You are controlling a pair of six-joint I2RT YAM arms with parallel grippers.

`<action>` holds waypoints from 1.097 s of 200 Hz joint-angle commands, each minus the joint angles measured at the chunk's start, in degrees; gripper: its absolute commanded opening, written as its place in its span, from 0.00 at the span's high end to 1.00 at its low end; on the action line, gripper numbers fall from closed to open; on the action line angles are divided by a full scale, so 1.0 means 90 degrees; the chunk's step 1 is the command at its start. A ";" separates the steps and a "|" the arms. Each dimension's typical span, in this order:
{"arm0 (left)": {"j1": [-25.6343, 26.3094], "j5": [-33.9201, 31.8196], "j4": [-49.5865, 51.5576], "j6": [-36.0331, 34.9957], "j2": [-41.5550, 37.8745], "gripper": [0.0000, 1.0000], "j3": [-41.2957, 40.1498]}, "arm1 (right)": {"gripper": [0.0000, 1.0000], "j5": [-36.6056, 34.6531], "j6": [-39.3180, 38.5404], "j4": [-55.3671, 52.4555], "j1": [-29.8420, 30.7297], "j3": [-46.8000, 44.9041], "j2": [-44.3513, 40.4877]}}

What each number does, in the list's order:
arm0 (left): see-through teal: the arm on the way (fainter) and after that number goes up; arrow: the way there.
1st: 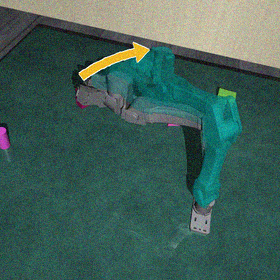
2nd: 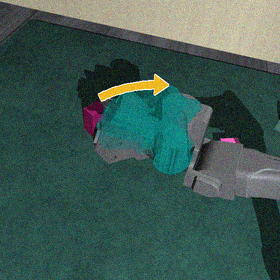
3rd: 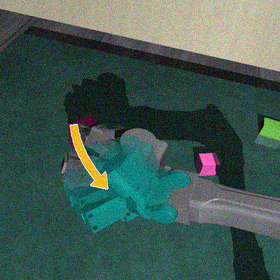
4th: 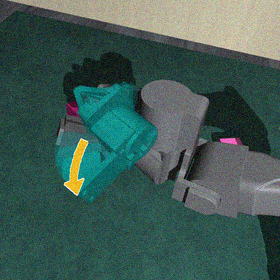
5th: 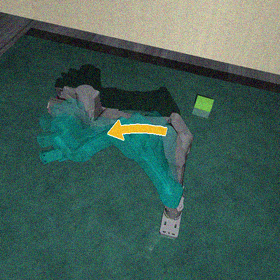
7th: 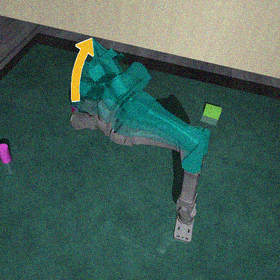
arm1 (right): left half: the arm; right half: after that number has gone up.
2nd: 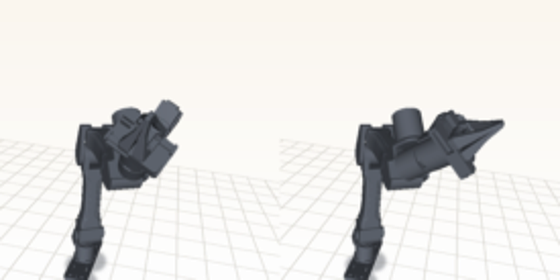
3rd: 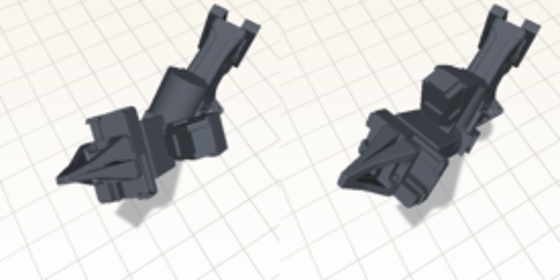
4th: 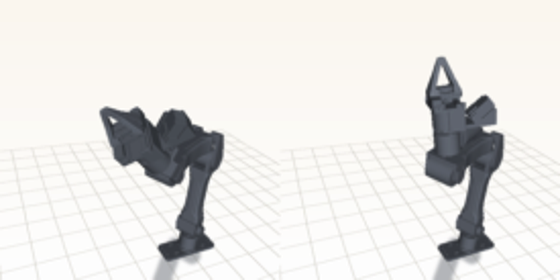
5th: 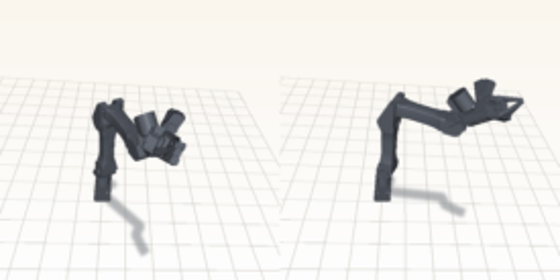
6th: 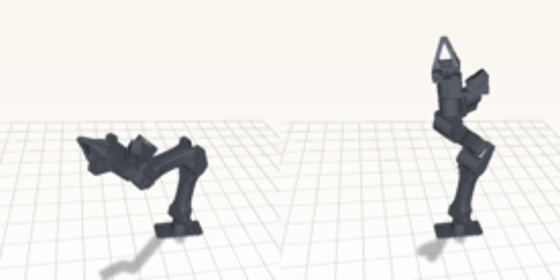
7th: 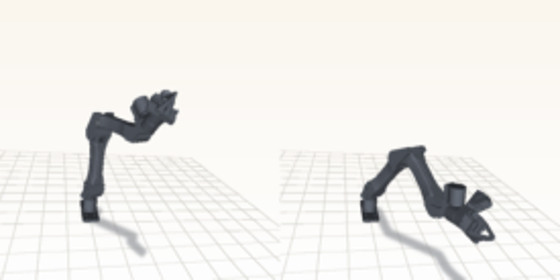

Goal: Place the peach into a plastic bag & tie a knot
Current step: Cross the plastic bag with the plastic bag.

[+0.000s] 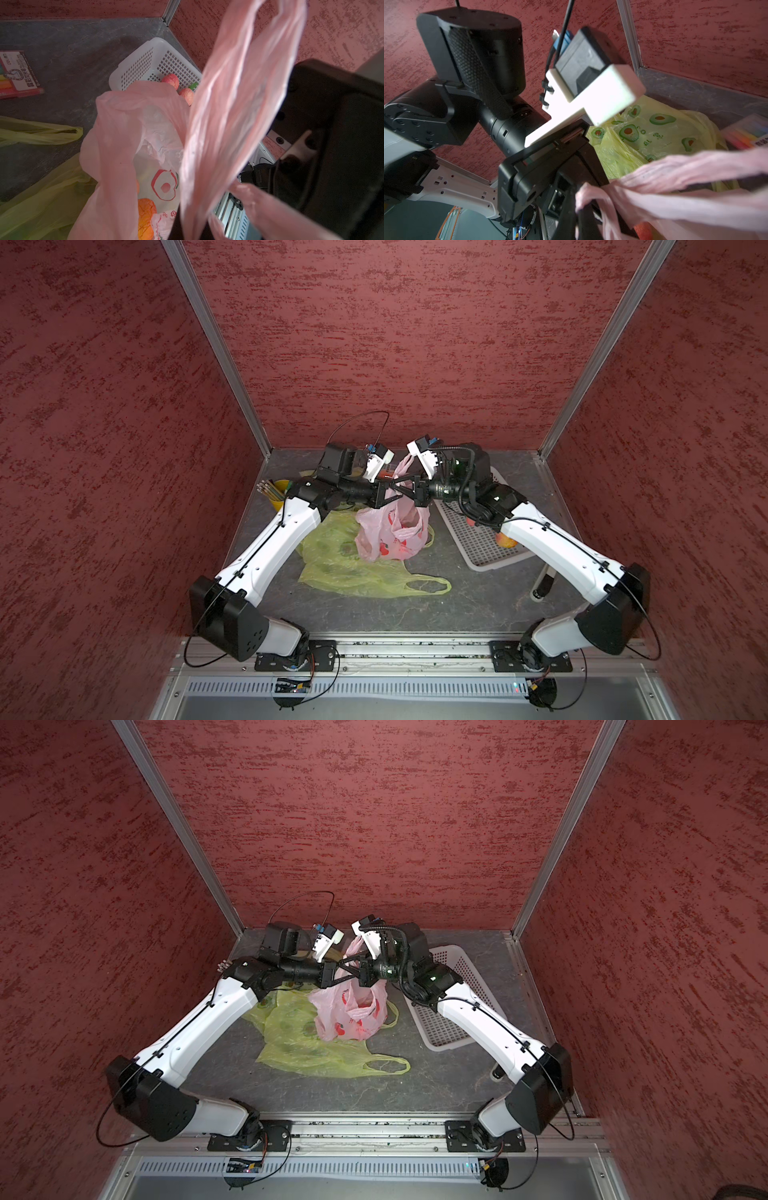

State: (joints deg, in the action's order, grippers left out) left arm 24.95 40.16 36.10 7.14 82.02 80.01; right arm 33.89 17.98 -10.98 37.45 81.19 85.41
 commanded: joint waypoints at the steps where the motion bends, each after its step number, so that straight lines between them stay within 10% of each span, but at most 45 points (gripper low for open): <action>1: 0.0191 -0.0006 0.0071 -0.0402 -0.0026 0.97 0.0069 | 1.00 -0.0638 0.0076 -0.0087 0.0038 0.0134 -0.0009; 66: 0.0381 -0.0063 -0.0034 -0.0726 -0.0155 0.92 -0.0007 | 1.00 -0.0665 0.0168 -0.0166 0.0027 0.0139 0.0018; 107: 0.0392 -0.0004 -0.0067 -0.0811 -0.0226 0.63 -0.0027 | 1.00 -0.0193 0.0257 -0.0088 0.0018 0.0183 0.0077; 219: 0.0459 -0.0571 -0.2337 -0.0095 -0.0876 0.59 -0.0990 | 1.00 0.0812 0.1986 0.1685 -0.0009 -0.0419 0.0067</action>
State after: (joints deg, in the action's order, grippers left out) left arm 28.75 37.06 24.97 3.44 76.29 73.01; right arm 37.85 29.82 -2.76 37.28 79.37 86.15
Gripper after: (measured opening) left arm 0.413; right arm 0.044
